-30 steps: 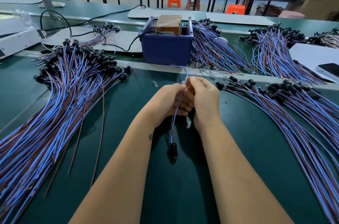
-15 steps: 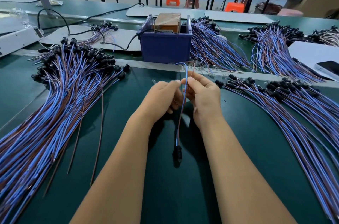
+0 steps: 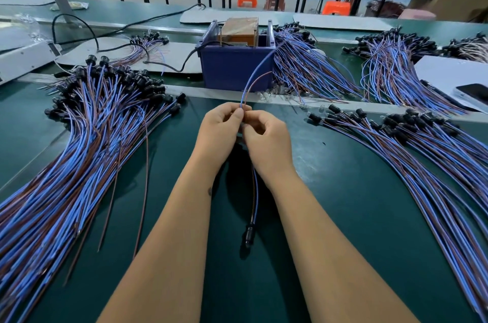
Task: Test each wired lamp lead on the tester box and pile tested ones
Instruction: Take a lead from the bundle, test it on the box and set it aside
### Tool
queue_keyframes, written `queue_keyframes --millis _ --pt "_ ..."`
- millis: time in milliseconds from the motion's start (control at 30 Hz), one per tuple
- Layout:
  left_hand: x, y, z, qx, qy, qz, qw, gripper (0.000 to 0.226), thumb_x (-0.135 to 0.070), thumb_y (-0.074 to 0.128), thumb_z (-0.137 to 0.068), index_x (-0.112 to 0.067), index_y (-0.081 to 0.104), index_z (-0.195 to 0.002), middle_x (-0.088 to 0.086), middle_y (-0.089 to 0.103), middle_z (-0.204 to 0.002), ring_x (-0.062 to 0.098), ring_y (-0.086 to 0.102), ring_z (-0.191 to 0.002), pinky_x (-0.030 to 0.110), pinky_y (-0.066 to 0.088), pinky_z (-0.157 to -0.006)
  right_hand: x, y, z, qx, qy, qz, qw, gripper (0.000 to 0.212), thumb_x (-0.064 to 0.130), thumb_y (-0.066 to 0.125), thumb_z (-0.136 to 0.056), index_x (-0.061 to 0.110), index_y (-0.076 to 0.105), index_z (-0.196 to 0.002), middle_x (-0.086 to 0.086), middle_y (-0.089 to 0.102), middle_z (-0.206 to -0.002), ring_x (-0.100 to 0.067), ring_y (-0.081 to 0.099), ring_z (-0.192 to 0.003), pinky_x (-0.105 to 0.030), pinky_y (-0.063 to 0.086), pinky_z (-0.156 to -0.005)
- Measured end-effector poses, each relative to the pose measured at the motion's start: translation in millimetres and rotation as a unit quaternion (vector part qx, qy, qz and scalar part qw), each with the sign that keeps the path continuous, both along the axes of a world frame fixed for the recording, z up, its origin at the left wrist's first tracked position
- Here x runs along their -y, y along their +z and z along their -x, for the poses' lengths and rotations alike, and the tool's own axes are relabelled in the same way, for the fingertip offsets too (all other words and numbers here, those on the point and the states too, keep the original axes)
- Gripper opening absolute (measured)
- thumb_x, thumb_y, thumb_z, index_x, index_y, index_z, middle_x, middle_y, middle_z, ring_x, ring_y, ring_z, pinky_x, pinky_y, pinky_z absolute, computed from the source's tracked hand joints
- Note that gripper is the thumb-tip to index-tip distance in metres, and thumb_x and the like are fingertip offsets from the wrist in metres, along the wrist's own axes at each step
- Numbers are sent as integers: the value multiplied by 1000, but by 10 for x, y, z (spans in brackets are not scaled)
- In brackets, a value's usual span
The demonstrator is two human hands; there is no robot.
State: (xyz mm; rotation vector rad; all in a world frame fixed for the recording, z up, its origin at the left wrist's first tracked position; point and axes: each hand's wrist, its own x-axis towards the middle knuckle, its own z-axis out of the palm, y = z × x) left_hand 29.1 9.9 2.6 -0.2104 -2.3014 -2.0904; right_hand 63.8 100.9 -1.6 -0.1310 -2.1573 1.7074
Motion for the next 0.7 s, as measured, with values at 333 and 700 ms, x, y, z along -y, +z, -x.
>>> queue_keyframes --millis 333,700 --pt "45 -50 57 14 82 -18 996 23 -13 47 -98 -27 63 -91 -11 59 -63 1 60 -56 25 56 -60 -58 -14 7 5 -49 -23 999 22 12 53 -92 25 67 -102 4 62 -70 -10 51 -61 -30 46 -63" --pt "87 -39 71 47 132 -31 990 20 -10 46 -92 -24 61 -93 -8 64 -66 7 59 -57 24 50 -56 -78 -41 17 -11 -36 -28 999 25 12 54 -92 29 70 -103 16 50 -53 -4 41 -50 -21 35 -56"
